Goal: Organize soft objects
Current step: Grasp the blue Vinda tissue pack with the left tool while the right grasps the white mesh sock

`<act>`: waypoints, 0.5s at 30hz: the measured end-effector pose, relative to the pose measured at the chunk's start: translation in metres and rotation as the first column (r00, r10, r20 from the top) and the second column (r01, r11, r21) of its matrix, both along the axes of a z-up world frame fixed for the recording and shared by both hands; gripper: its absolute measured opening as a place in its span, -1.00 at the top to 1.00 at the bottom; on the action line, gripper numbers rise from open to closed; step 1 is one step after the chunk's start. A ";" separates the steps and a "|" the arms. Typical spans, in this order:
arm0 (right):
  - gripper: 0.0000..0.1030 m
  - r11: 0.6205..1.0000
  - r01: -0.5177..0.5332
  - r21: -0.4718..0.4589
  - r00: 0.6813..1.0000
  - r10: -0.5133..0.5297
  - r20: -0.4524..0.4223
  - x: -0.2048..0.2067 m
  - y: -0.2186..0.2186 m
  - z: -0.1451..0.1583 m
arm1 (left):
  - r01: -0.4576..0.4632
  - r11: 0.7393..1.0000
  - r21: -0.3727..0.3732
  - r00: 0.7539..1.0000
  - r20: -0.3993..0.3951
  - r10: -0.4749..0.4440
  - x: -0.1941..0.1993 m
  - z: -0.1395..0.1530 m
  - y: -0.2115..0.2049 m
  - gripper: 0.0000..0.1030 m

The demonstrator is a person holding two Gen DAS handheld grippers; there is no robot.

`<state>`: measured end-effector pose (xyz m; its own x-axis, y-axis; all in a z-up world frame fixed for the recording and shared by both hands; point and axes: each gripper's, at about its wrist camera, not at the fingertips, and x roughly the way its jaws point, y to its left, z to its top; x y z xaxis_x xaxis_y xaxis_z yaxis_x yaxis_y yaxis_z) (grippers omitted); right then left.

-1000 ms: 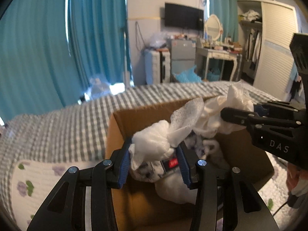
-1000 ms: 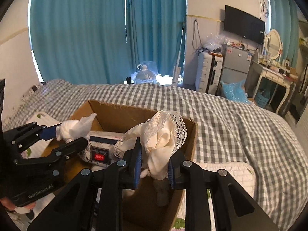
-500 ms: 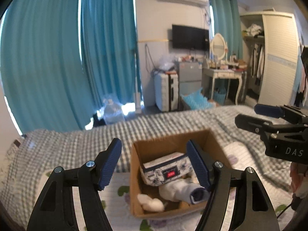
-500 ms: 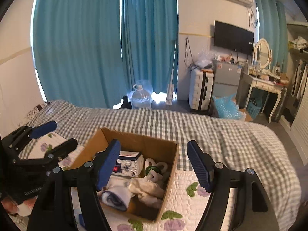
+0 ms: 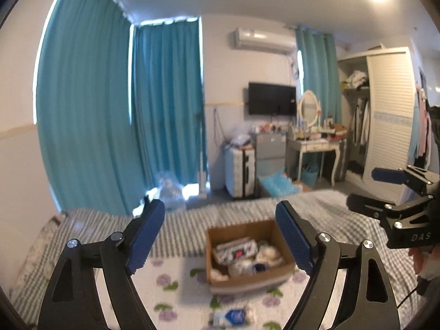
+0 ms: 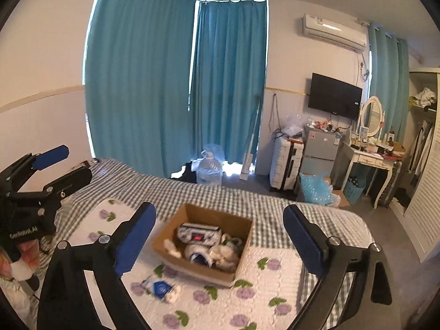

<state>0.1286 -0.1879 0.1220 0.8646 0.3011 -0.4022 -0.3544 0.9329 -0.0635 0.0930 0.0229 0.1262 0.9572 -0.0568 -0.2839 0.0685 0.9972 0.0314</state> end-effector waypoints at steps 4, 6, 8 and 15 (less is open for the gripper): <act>-0.84 1.000 -0.021 -0.019 0.998 0.020 -0.060 -0.008 0.015 -0.039 | -0.025 1.000 0.012 0.997 -0.071 0.026 0.000 -0.033 0.007 -0.63; -0.84 0.999 -0.041 -0.024 0.994 0.038 -0.102 -0.005 0.023 -0.064 | -0.047 0.999 0.010 0.990 -0.136 0.048 0.009 -0.061 0.013 -0.63; -0.84 0.998 -0.053 -0.029 0.985 0.048 -0.167 0.008 0.033 -0.099 | -0.059 0.998 -0.006 0.979 -0.194 0.057 0.018 -0.088 0.015 -0.63; -0.84 0.992 -0.101 -0.079 0.931 0.066 -0.359 0.051 0.064 -0.214 | -0.092 0.996 -0.015 0.925 -0.372 0.080 0.057 -0.190 0.015 -0.63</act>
<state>0.1798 -0.1237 -0.0920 0.6331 0.3115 -0.7086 -0.4465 0.8948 -0.0055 0.1502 0.0376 -0.0640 0.7858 0.0066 -0.6185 -0.0169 0.9998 -0.0108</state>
